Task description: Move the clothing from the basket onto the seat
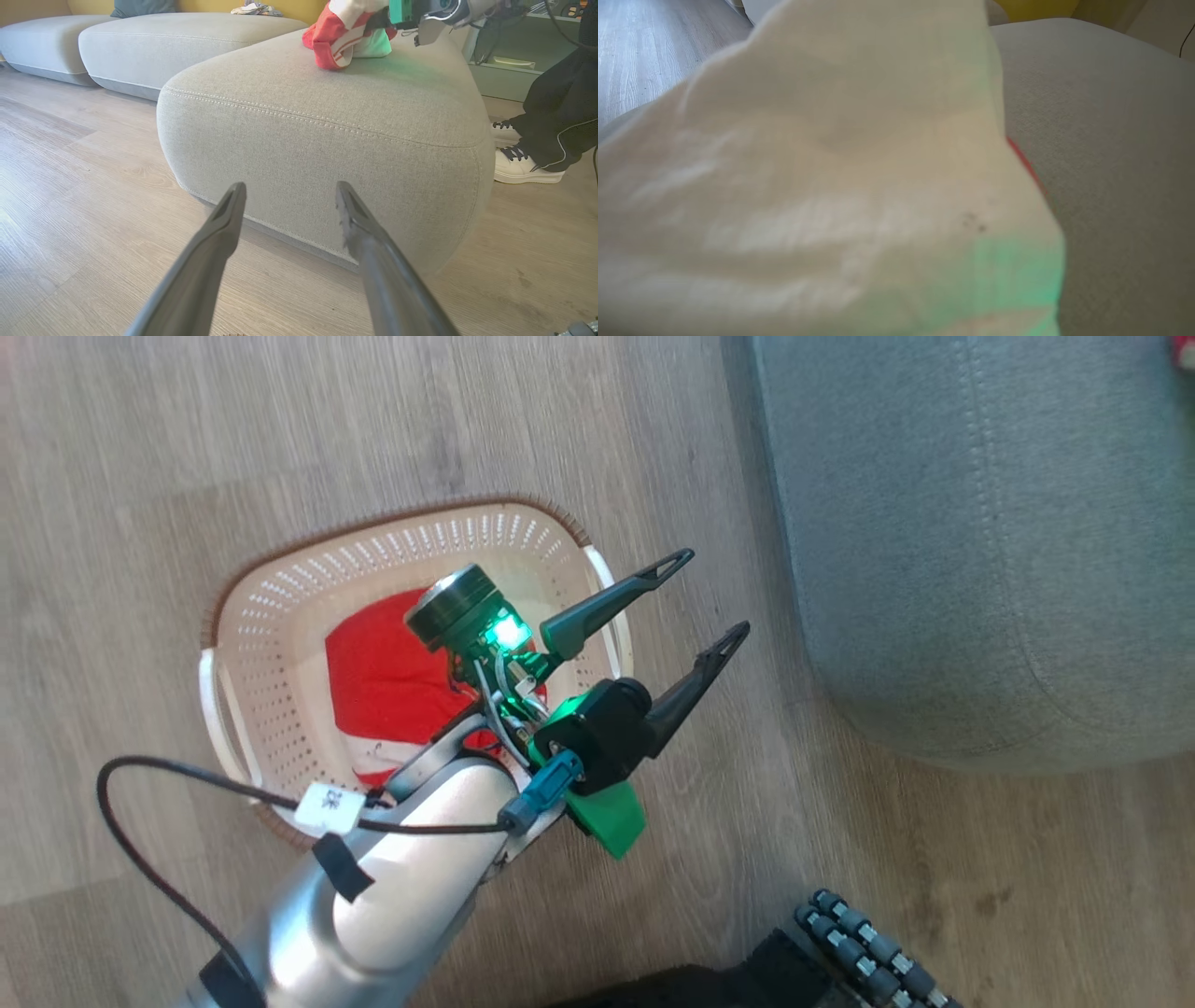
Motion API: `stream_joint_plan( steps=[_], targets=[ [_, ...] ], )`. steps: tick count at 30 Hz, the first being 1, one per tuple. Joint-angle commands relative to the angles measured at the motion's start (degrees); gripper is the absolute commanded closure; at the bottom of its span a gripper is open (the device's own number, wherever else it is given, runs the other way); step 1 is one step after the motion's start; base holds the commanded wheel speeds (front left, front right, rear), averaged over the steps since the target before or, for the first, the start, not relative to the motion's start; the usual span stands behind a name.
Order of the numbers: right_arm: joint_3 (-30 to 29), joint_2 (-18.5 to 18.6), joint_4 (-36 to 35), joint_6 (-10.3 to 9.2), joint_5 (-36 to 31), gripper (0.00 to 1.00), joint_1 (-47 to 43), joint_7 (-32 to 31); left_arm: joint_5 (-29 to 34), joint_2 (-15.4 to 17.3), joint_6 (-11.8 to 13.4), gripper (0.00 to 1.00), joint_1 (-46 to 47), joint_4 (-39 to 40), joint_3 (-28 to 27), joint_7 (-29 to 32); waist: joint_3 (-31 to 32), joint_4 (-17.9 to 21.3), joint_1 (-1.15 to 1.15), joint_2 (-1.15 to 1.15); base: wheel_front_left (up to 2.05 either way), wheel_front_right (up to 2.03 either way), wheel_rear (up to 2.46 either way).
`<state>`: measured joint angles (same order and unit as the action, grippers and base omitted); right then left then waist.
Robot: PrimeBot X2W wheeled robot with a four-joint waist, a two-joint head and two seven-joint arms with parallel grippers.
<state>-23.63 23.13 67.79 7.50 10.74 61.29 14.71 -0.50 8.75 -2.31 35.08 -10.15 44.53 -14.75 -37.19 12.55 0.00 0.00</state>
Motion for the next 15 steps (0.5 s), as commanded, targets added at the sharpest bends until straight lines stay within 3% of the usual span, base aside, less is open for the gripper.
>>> stream_joint_plan(
  steps=[1, 15],
  targets=[
    [0.51, 1.58, 0.32, -0.01, -1.02, 0.00, -1.91, 0.29, -0.51, -0.55, 0.48, 0.00, -0.90, 1.79, -0.98, -0.25, 1.76, 0.01, 0.00, 0.00, 0.00, 0.00, 0.00],
    [3.90, 2.37, 5.01, -0.01, -5.03, 0.00, -4.43, -0.90, -1.77, -2.69, 1.14, 0.00, -5.31, 1.70, -2.80, -0.25, 12.95, 0.68, 0.00, 0.00, 0.00, 0.00, 0.00]
  ],
)
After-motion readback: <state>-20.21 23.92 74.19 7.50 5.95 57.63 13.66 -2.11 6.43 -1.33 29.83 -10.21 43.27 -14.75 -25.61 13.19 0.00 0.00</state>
